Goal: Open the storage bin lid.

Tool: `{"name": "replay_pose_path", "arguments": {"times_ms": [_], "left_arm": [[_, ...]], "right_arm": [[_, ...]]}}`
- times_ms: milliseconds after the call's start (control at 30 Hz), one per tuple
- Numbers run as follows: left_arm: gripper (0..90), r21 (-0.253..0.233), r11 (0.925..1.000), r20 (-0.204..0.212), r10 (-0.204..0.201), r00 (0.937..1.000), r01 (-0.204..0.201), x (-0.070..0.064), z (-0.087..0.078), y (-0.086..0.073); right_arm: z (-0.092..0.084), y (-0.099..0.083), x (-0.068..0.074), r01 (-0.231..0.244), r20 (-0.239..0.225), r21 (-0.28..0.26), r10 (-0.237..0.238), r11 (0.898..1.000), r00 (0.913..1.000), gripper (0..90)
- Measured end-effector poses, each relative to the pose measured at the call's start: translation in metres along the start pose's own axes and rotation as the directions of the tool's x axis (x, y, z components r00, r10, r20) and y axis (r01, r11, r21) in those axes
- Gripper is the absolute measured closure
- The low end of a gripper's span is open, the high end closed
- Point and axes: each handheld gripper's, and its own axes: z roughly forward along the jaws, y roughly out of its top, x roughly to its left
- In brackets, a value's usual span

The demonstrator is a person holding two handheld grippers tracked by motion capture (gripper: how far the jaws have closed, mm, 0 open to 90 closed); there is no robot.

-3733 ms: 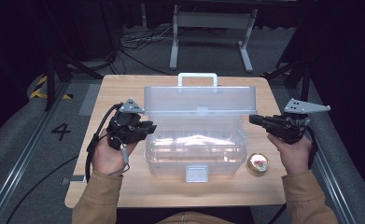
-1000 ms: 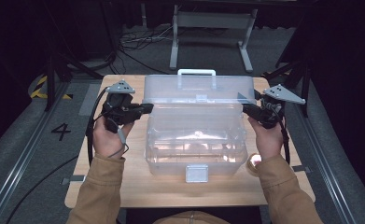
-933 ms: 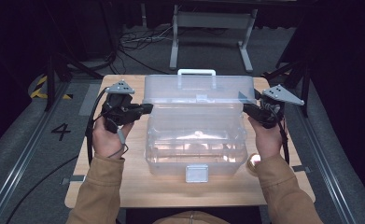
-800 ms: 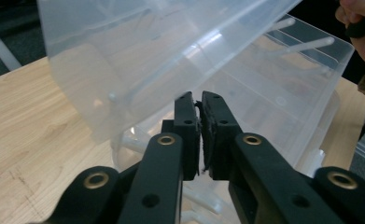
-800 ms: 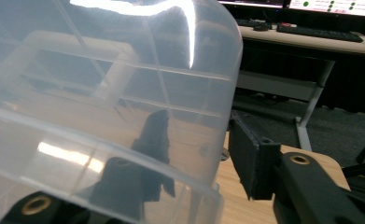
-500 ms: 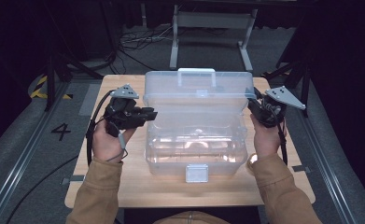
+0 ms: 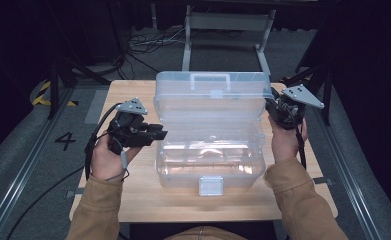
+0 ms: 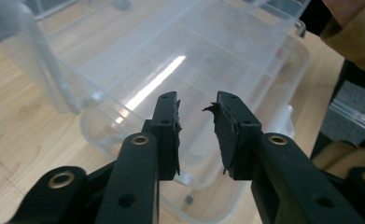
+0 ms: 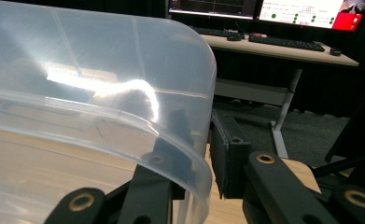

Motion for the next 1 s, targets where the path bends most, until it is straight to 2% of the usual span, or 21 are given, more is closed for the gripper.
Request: {"name": "replay_pose_path", "arguments": {"times_ms": [167, 267, 300, 367, 400, 433, 467, 500, 600, 700, 767, 800, 833, 867, 1000], "left_arm": [[67.2, 0.049, 0.9979, 0.030, 0.042, 0.9987, -0.043, -0.012, 0.001, -0.002], [65.0, 0.088, 0.9928, 0.058, 0.076, 0.9954, -0.081, -0.021, 0.005, -0.004], [64.9, 0.088, 0.9928, 0.058, 0.076, 0.9954, -0.081, -0.021, 0.005, -0.004], [64.6, 0.119, 0.9881, 0.080, 0.088, 0.9929, -0.097, -0.026, 0.010, -0.007], [64.0, 0.150, 0.9820, 0.091, 0.101, 0.9906, -0.114, -0.029, 0.016, -0.009], [64.0, 0.166, 0.9790, 0.100, 0.103, 0.9897, -0.118, -0.031, 0.019, -0.011], [64.0, 0.166, 0.9790, 0.100, 0.103, 0.9897, -0.118, -0.031, 0.019, -0.011], [64.0, 0.194, 0.9732, 0.116, 0.101, 0.9881, -0.123, -0.032, 0.026, -0.013], [61.4, 0.254, 0.9527, 0.139, 0.134, 0.9811, -0.166, -0.036, 0.039, -0.017], [60.7, 0.285, 0.9405, 0.161, 0.144, 0.9764, -0.186, -0.037, 0.049, -0.020], [60.7, 0.296, 0.9379, 0.165, 0.137, 0.9767, -0.182, -0.037, 0.052, -0.021], [60.8, 0.320, 0.9290, 0.171, 0.136, 0.9758, -0.186, -0.037, 0.058, -0.023], [60.7, 0.320, 0.9290, 0.171, 0.136, 0.9758, -0.186, -0.037, 0.058, -0.023], [60.5, 0.332, 0.9238, 0.177, 0.136, 0.9747, -0.190, -0.037, 0.061, -0.023], [58.7, 0.365, 0.9120, 0.178, 0.129, 0.9756, -0.187, -0.035, 0.072, -0.027]], "right_arm": [[0.003, 0.002, -0.002, 0.006, -0.009, 0.008, -0.006, 1.000, 0.9999, 77.4], [0.007, 0.004, -0.004, 0.017, -0.017, 0.020, -0.016, 1.000, 0.9997, 77.2], [0.008, 0.005, -0.005, 0.016, -0.021, 0.023, -0.016, 1.000, 0.9996, 77.1], [0.010, 0.006, -0.006, 0.013, -0.027, 0.028, -0.012, 1.000, 0.9996, 77.0], [0.012, 0.008, -0.007, 0.014, -0.032, 0.035, -0.013, 0.999, 0.9994, 77.0], [0.013, 0.008, -0.007, 0.013, -0.035, 0.036, -0.012, 0.999, 0.9993, 77.0], [0.013, 0.008, -0.007, 0.013, -0.035, 0.036, -0.012, 0.999, 0.9993, 77.0], [0.014, 0.009, -0.008, 0.014, -0.037, 0.039, -0.013, 0.999, 0.9992, 76.9], [0.018, 0.009, -0.010, 0.003, -0.051, 0.037, -0.001, 0.999, 0.9987, 76.6], [0.021, 0.010, -0.012, 0.000, -0.060, 0.045, 0.002, 0.999, 0.9982, 76.7], [0.022, 0.011, -0.012, 0.001, -0.060, 0.049, 0.002, 0.999, 0.9982, 76.7], [0.023, 0.012, -0.013, 0.004, -0.063, 0.055, -0.001, 0.998, 0.9980, 76.7], [0.023, 0.012, -0.013, 0.004, -0.063, 0.055, -0.001, 0.998, 0.9980, 76.7], [0.024, 0.013, -0.013, 0.010, -0.064, 0.061, -0.006, 0.998, 0.9979, 76.7], [0.026, 0.014, -0.014, 0.015, -0.069, 0.069, -0.010, 0.998, 0.9975, 76.7]]}}
